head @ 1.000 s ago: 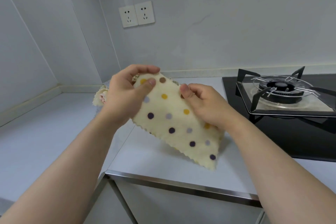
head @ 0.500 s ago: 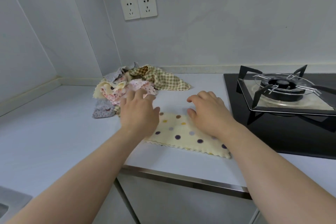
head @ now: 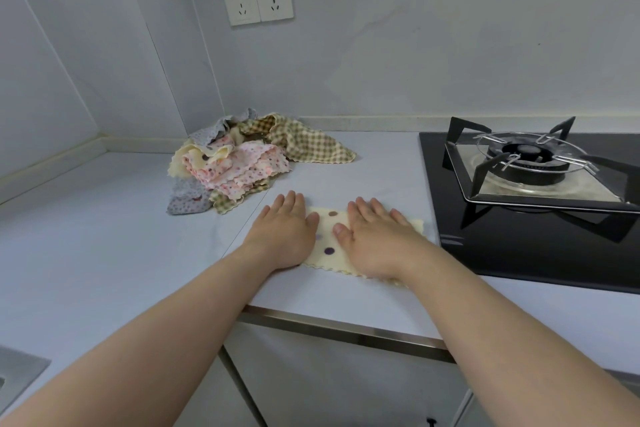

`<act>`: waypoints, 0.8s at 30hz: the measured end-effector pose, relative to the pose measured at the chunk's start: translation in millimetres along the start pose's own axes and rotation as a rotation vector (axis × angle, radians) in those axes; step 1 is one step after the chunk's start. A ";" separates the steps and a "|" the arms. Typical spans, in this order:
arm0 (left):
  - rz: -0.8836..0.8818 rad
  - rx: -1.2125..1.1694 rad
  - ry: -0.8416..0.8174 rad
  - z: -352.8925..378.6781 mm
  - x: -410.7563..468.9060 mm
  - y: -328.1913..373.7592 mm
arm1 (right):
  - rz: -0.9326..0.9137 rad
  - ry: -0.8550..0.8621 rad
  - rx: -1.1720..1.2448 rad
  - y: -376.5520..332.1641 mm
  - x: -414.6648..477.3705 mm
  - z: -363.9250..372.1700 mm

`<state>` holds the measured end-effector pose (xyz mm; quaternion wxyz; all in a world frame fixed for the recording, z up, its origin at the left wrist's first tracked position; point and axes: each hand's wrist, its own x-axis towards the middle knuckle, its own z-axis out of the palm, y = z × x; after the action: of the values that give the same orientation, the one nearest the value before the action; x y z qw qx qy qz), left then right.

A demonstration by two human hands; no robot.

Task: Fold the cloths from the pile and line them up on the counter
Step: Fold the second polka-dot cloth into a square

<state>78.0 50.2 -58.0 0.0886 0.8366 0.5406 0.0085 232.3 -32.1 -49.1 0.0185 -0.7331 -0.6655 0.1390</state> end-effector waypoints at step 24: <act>-0.074 -0.425 0.448 -23.4 6.1 -31.9 | -0.008 0.215 0.137 29.9 -9.7 -31.2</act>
<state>49.2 71.8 -40.5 0.1407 0.7562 0.5630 0.3022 267.8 -40.0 -23.7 0.1405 -0.7382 -0.6515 0.1048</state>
